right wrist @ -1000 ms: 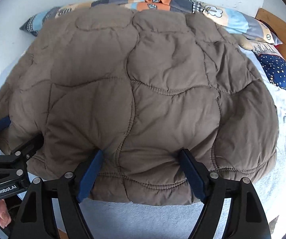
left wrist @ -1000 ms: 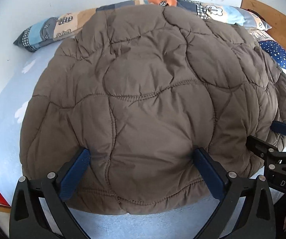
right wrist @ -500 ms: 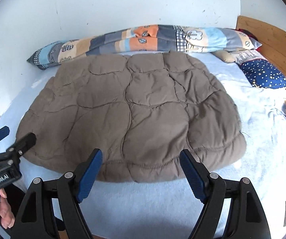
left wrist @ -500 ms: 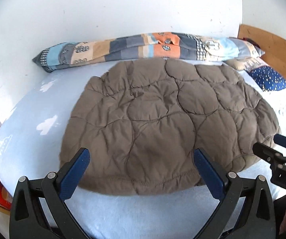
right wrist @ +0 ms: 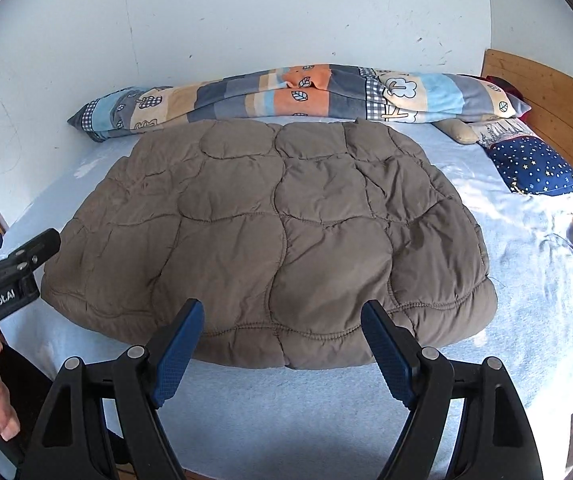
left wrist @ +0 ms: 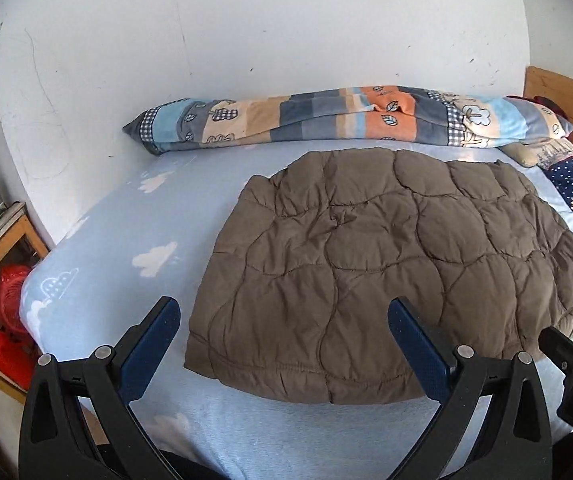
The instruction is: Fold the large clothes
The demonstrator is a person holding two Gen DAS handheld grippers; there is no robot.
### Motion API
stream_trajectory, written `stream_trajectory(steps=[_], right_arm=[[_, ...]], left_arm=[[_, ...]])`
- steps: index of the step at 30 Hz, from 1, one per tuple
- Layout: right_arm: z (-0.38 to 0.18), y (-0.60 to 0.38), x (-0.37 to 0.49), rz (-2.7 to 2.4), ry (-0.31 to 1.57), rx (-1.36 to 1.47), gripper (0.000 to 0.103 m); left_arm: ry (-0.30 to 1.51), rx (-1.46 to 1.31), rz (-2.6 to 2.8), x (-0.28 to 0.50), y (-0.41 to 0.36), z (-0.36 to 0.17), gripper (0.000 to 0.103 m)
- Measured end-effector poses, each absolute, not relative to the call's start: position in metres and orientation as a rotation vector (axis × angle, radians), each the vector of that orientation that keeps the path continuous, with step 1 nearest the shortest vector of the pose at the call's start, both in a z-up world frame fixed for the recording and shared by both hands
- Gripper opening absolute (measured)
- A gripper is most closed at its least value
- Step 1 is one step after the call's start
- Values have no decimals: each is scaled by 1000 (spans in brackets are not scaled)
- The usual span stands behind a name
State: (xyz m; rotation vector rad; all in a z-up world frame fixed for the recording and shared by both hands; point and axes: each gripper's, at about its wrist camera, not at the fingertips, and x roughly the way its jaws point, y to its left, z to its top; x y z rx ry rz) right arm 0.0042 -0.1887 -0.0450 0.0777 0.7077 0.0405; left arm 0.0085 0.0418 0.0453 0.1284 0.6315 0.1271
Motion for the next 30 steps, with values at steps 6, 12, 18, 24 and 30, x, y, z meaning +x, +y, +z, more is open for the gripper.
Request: stream_trajectory(steps=[6,12,18,24,30], right_arm=[[-46,-189,5,42,711,78,84],[-46,-189,4,42,713,77,84],[-47,-188,3,44,712,75,84],[-47,-189,3,44,717,73,84],[-47,-188,4,45,721,70,84]], left_arm=[[670,105,115,14,45,44,103],[678,97,126,14,48,44,103],[676,100,120,13,47,43,103],[680,105,124,13,47,43,103],[678,114,127,13,47,43,103]])
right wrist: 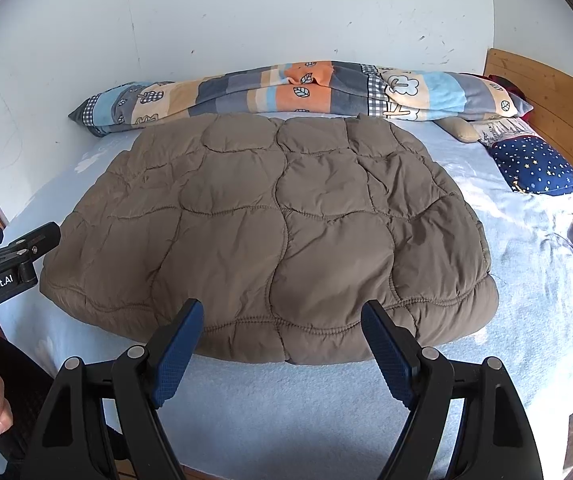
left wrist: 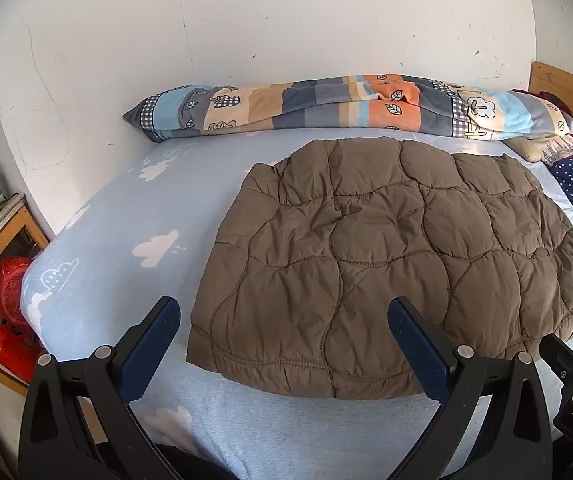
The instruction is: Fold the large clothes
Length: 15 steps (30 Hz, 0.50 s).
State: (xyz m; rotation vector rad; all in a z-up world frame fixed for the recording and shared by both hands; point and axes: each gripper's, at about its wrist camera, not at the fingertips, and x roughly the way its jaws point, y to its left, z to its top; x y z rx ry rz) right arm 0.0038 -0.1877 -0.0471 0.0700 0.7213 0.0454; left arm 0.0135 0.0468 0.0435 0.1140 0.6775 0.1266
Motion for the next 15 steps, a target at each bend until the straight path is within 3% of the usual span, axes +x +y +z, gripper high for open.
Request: stream_trajectory(steps=[15], right_arm=[[-49,-188,4,46,729,74,84]], left_arm=[[669,118,126,13,46,46,103]])
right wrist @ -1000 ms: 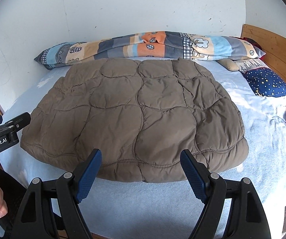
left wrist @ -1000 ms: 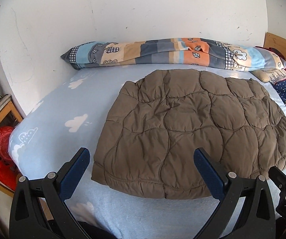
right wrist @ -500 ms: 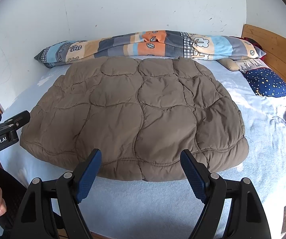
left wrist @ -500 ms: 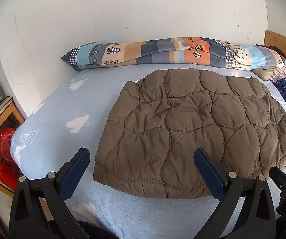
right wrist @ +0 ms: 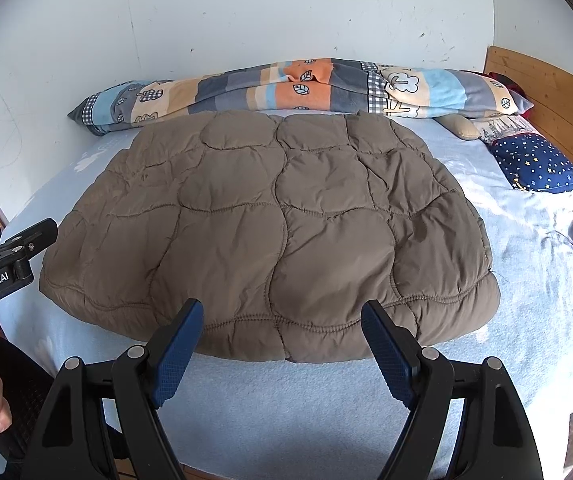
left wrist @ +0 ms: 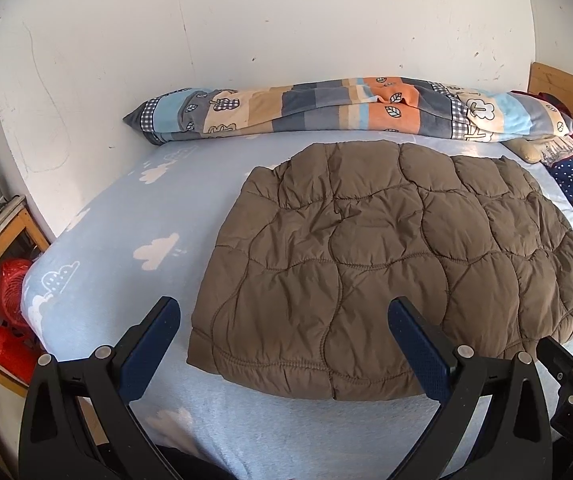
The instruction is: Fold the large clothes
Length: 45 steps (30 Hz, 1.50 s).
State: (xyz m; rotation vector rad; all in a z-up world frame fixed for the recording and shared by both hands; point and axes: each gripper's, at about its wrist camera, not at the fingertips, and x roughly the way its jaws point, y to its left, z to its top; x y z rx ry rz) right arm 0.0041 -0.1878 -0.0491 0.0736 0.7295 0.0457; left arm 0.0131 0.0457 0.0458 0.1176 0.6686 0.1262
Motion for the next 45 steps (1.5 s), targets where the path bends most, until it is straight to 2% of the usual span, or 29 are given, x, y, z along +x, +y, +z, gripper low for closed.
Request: stream_trajectory(steps=[30,38,45], right_arm=[[-51,-189,4,43,736,80,84],[-51,-192,4,33,738,91,84],[-51,-193,4,33,740,89,84]], left_arm=[[627,95,48,5,42,57,103],[587,166,137,3,42,71,103],[634,166,153,8,46,70,103]])
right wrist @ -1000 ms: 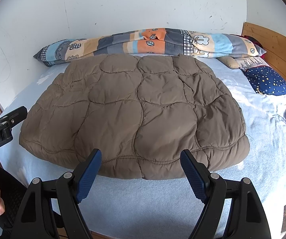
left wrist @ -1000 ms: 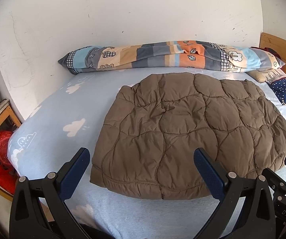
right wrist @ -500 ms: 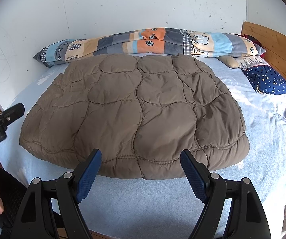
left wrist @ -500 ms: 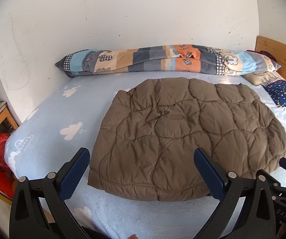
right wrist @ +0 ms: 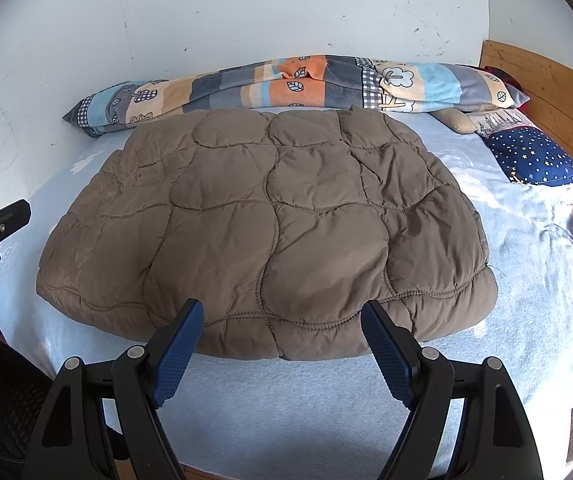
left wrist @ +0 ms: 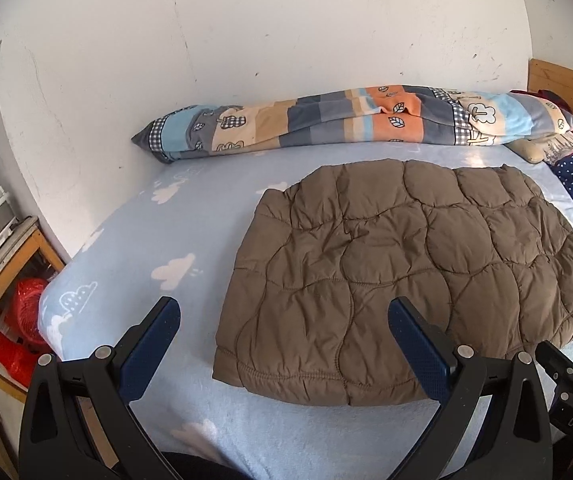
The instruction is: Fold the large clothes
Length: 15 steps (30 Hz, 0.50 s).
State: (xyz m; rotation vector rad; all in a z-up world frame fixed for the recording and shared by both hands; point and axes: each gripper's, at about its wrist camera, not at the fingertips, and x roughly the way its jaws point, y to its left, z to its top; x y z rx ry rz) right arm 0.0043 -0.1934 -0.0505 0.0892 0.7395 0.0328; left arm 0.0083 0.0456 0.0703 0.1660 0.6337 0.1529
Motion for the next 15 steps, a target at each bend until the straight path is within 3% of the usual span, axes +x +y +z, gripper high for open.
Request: stream_trajectory(steps=[15], right_arm=[[-52,-194,6,21,737,92,84]], left_arm=[[634,170,189,7,49,73,103]])
